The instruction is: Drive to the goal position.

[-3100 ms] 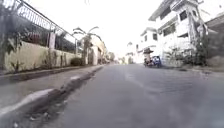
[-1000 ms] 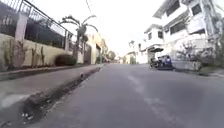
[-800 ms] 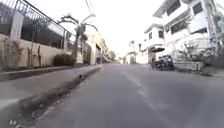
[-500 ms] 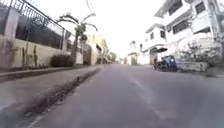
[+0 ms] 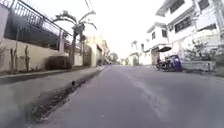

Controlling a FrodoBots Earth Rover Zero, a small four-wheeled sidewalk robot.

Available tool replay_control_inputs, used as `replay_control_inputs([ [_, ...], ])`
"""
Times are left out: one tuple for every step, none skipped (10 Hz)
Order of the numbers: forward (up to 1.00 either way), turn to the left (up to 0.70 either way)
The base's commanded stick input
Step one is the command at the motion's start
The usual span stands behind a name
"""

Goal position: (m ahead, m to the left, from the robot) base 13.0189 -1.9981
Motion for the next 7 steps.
replay_control_inputs([
  [1.00,0.00],
  [1.00,-0.32],
  [1.00,-0.40],
  [1.00,-0.40],
  [1.00,-0.10],
  [1.00,0.00],
  [1.00,0.00],
])
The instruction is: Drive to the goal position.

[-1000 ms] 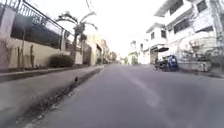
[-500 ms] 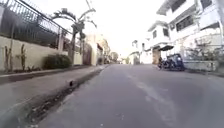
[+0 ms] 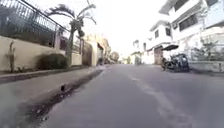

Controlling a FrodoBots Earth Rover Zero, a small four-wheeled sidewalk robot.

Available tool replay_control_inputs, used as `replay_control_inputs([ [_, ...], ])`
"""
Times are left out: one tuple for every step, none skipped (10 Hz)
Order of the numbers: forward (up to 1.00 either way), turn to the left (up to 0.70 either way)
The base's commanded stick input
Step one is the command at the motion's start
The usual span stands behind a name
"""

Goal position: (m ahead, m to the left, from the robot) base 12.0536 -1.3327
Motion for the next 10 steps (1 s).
replay_control_inputs([
  [1.00,0.00],
  [1.00,0.00],
  [1.00,0.00],
  [1.00,0.00],
  [1.00,0.00],
  [1.00,0.00],
  [1.00,0.00],
  [1.00,0.00],
  [1.00,0.00],
  [1.00,0.00],
])
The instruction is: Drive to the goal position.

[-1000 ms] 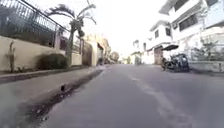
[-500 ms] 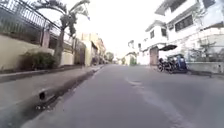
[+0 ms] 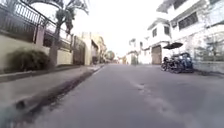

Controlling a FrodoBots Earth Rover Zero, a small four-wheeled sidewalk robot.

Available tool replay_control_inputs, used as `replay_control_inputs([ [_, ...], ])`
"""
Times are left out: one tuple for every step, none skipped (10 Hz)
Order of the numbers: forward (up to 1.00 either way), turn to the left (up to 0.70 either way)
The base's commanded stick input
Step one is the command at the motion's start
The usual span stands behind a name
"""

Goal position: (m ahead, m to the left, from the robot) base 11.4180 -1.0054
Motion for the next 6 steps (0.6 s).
replay_control_inputs([
  [1.00,0.00],
  [1.00,-0.09],
  [1.00,-0.40],
  [1.00,-0.15],
  [1.00,0.00],
  [1.00,0.00],
])
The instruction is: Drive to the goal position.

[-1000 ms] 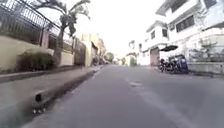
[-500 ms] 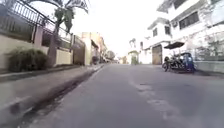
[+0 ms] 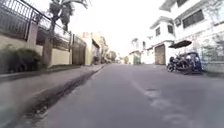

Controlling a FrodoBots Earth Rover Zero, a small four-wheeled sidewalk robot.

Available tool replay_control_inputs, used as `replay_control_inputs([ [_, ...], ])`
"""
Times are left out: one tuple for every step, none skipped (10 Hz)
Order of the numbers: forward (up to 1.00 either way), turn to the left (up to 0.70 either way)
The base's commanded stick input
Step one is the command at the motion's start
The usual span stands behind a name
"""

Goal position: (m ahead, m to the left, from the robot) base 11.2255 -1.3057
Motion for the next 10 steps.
replay_control_inputs([
  [1.00,0.00],
  [1.00,0.00],
  [1.00,0.00],
  [1.00,0.00],
  [1.00,0.00],
  [1.00,0.00],
  [1.00,0.00],
  [1.00,0.00],
  [1.00,0.00],
  [1.00,0.00],
])
